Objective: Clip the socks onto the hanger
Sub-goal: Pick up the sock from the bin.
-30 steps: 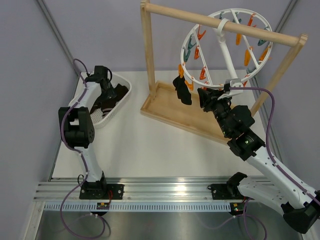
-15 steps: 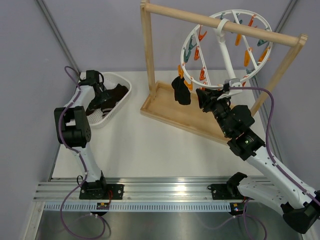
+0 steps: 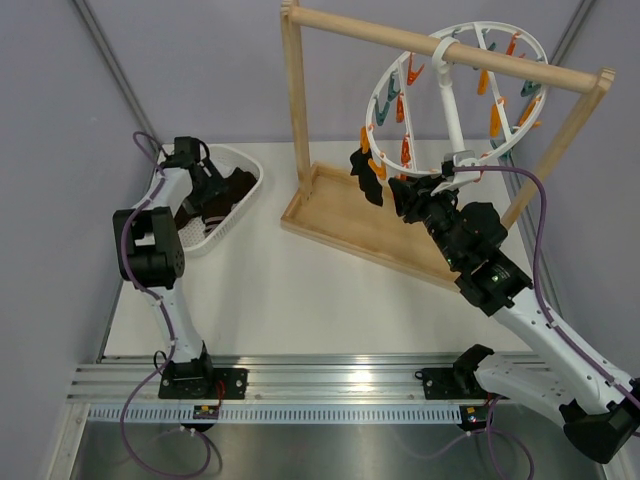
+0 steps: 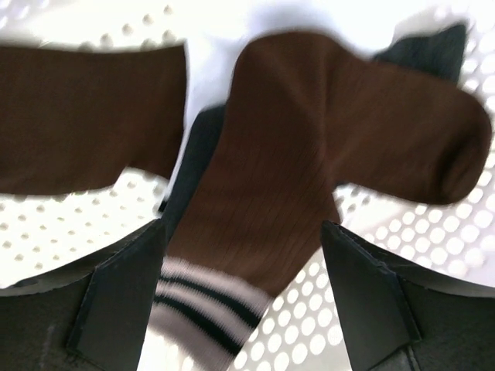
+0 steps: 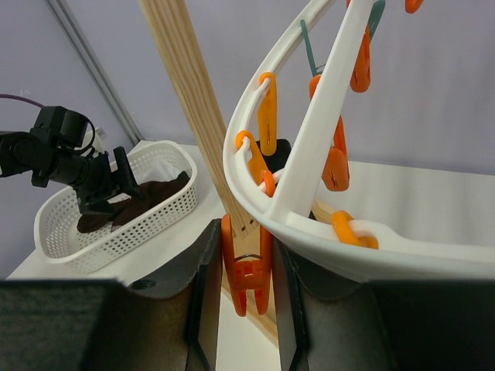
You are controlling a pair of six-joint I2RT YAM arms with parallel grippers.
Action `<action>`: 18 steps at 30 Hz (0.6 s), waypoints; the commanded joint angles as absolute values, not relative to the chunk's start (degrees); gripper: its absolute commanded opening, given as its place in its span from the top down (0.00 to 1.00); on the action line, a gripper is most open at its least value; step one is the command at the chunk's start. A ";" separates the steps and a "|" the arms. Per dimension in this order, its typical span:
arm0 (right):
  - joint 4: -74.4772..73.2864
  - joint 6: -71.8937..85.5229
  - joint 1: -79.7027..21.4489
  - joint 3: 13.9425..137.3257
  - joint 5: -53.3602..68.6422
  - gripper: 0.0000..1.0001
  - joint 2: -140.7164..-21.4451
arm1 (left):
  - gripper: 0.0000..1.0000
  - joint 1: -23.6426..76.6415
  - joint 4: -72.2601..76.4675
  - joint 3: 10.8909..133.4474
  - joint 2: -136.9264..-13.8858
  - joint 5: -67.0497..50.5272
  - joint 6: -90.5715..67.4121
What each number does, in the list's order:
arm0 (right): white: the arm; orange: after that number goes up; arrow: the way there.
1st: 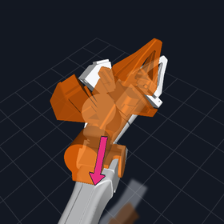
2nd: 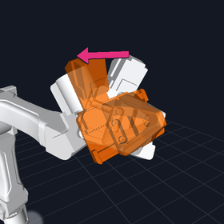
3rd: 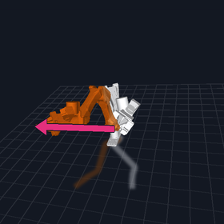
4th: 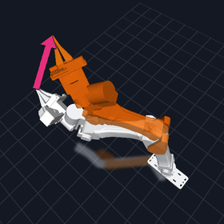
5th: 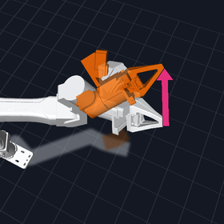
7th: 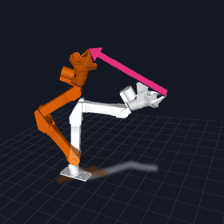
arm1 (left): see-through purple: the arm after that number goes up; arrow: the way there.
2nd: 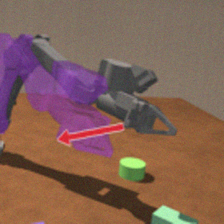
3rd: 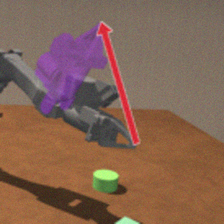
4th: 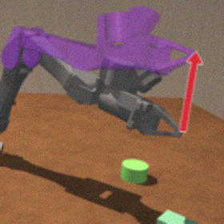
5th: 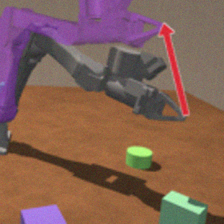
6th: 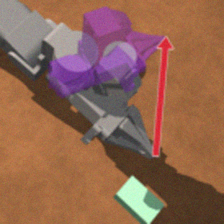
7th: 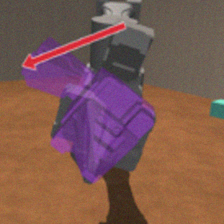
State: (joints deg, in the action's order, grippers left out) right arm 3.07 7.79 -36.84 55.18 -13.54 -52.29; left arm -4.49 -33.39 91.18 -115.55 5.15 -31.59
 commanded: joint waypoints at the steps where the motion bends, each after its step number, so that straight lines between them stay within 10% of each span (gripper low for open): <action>1: -9.14 8.70 -37.44 55.19 -8.35 1.00 -53.44 | 0.19 -3.61 -32.96 96.84 -118.38 5.97 -31.12; 10: -9.84 8.09 -37.62 56.07 -8.61 1.00 -54.40 | 0.25 -2.90 -37.36 104.68 -124.72 10.37 -30.06; 18: -9.93 8.35 -37.53 56.07 -8.35 1.00 -54.84 | 0.64 -2.90 -36.91 104.59 -125.95 11.69 -28.74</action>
State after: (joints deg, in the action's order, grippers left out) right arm 0.38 7.77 -36.80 56.64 -13.61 -52.93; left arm -2.72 -37.54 102.41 -125.32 9.91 -29.82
